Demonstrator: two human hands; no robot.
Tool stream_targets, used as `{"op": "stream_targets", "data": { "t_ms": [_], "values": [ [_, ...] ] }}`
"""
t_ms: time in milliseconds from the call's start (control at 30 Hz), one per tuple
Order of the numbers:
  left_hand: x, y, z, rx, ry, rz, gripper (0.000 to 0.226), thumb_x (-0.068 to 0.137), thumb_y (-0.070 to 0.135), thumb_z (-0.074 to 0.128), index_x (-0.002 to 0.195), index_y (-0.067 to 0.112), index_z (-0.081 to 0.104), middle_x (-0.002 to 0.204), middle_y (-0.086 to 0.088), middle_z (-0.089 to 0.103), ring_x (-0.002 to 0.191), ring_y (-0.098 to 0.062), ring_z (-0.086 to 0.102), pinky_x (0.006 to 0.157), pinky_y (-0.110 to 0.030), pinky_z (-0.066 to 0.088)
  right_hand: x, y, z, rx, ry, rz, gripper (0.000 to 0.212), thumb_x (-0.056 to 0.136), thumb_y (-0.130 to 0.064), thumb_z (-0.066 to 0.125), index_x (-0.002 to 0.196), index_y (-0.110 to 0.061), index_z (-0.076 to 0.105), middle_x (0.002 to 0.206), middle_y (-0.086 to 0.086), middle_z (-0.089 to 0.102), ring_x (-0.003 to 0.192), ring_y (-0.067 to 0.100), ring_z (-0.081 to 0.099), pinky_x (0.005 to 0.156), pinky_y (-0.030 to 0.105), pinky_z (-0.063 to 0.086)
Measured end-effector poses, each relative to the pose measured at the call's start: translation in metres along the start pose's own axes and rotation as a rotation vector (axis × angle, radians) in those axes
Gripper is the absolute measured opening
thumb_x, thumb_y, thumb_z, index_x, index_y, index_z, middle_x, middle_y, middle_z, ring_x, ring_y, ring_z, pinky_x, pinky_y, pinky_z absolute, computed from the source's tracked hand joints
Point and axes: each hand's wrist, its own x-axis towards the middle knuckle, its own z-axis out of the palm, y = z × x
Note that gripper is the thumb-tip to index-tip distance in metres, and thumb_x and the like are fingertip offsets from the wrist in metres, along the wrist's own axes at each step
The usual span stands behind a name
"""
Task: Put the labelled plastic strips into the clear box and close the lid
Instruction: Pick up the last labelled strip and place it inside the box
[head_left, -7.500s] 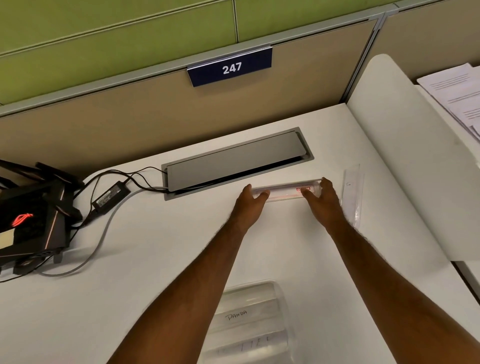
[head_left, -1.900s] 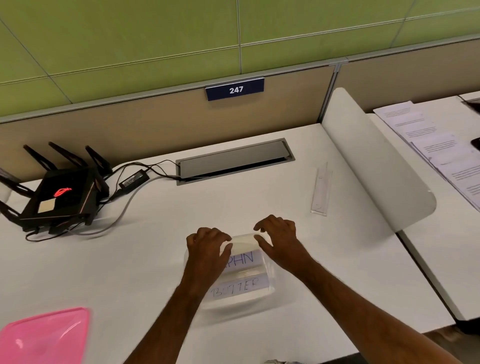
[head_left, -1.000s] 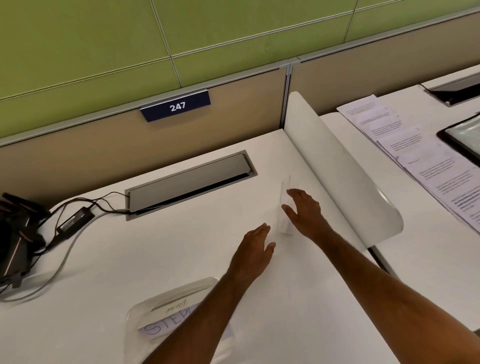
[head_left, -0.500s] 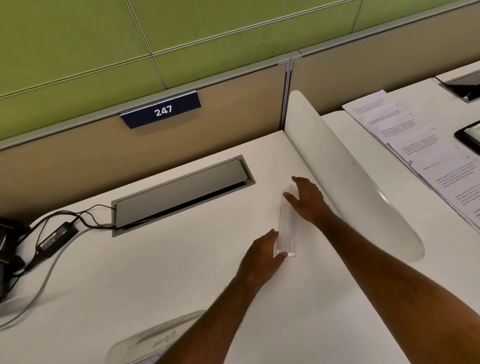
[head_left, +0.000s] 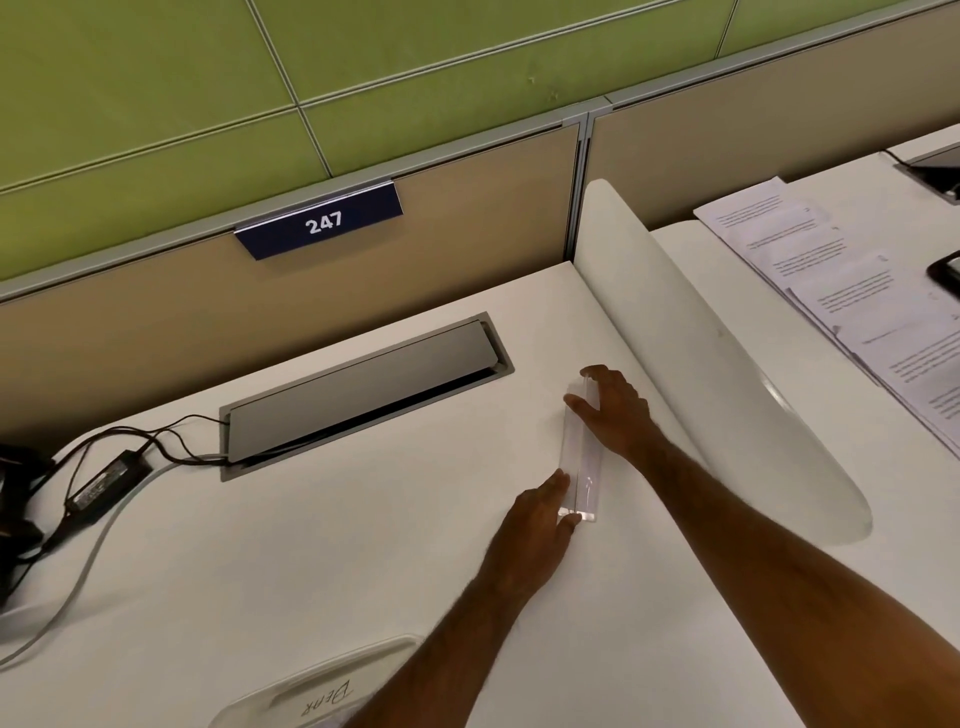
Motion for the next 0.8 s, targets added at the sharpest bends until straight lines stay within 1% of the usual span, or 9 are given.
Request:
{"op": "stream_targets", "data": {
  "t_ms": [67, 133, 233, 300, 367, 467, 600, 667, 800],
  "values": [
    [0.002, -0.002, 0.001, -0.031, 0.002, 0.000, 0.057, 0.104, 0.035, 0.051, 0.156, 0.023, 0.031, 0.159, 0.006, 0.038, 0.144, -0.011, 0.038, 0.111, -0.014, 0.024, 0.001, 0.000, 0.000, 0.027, 0.012, -0.008, 0.051, 0.095, -0.051, 0.060, 0.137, -0.025, 0.048, 0.139, 0.005, 0.054, 0.124, 0.031, 0.053, 0.106, 0.050, 0.038],
    [0.002, -0.003, 0.000, -0.071, -0.005, -0.005, 0.058, 0.104, 0.037, 0.049, 0.157, 0.025, 0.028, 0.161, 0.009, 0.032, 0.146, -0.008, 0.033, 0.111, -0.012, 0.019, 0.000, 0.000, -0.001, 0.087, 0.017, -0.015, 0.051, 0.094, -0.051, 0.061, 0.137, -0.025, 0.048, 0.138, 0.006, 0.053, 0.122, 0.030, 0.055, 0.106, 0.050, 0.042],
    [0.002, -0.006, 0.001, -0.124, -0.027, -0.021, 0.060, 0.103, 0.042, 0.046, 0.157, 0.029, 0.024, 0.162, 0.013, 0.027, 0.147, -0.007, 0.030, 0.113, -0.017, 0.020, -0.002, -0.002, -0.002, 0.205, 0.011, -0.011, 0.053, 0.095, -0.046, 0.063, 0.139, -0.024, 0.047, 0.142, 0.006, 0.050, 0.126, 0.028, 0.052, 0.105, 0.045, 0.046],
    [0.001, -0.008, 0.001, -0.132, -0.021, -0.030, 0.061, 0.103, 0.046, 0.045, 0.158, 0.032, 0.023, 0.163, 0.015, 0.025, 0.148, -0.006, 0.029, 0.114, -0.018, 0.021, -0.002, -0.005, -0.001, 0.251, 0.012, -0.009, 0.054, 0.095, -0.043, 0.064, 0.141, -0.021, 0.046, 0.145, 0.007, 0.049, 0.129, 0.026, 0.050, 0.103, 0.038, 0.044],
    [-0.001, -0.010, 0.001, -0.145, -0.013, -0.027, 0.062, 0.102, 0.049, 0.045, 0.157, 0.035, 0.022, 0.162, 0.017, 0.025, 0.147, -0.006, 0.031, 0.116, -0.021, 0.023, -0.004, -0.009, -0.001, 0.284, 0.018, 0.002, 0.054, 0.096, -0.039, 0.064, 0.143, -0.019, 0.045, 0.146, 0.008, 0.048, 0.130, 0.026, 0.050, 0.100, 0.036, 0.045],
    [-0.008, -0.011, 0.000, -0.177, -0.003, -0.032, 0.063, 0.099, 0.053, 0.048, 0.156, 0.039, 0.025, 0.161, 0.018, 0.028, 0.143, -0.009, 0.038, 0.117, -0.031, 0.035, -0.010, -0.015, -0.001, 0.318, 0.017, -0.001, 0.052, 0.098, -0.035, 0.063, 0.143, -0.018, 0.044, 0.147, 0.009, 0.048, 0.129, 0.026, 0.052, 0.101, 0.038, 0.048],
    [-0.018, -0.011, -0.006, -0.170, 0.065, 0.008, 0.060, 0.096, 0.055, 0.054, 0.151, 0.040, 0.034, 0.158, 0.018, 0.032, 0.137, -0.009, 0.045, 0.111, -0.032, 0.045, -0.022, -0.022, -0.003, 0.384, 0.013, -0.020, 0.052, 0.100, -0.030, 0.060, 0.146, -0.016, 0.040, 0.149, 0.011, 0.044, 0.128, 0.032, 0.054, 0.104, 0.048, 0.051],
    [-0.024, -0.009, -0.009, -0.182, 0.099, 0.031, 0.058, 0.094, 0.056, 0.057, 0.148, 0.041, 0.039, 0.155, 0.020, 0.033, 0.136, -0.007, 0.045, 0.108, -0.031, 0.047, -0.029, -0.024, -0.004, 0.410, 0.009, -0.021, 0.052, 0.100, -0.028, 0.059, 0.147, -0.017, 0.037, 0.150, 0.012, 0.042, 0.126, 0.034, 0.056, 0.102, 0.052, 0.053],
    [-0.040, -0.007, -0.017, -0.199, 0.140, 0.056, 0.059, 0.091, 0.059, 0.060, 0.145, 0.042, 0.044, 0.151, 0.027, 0.031, 0.134, -0.004, 0.044, 0.109, -0.029, 0.046, -0.045, -0.032, -0.005, 0.451, 0.021, -0.041, 0.050, 0.100, -0.026, 0.060, 0.145, -0.021, 0.038, 0.147, 0.012, 0.042, 0.122, 0.034, 0.058, 0.097, 0.054, 0.056]
  ]
}}
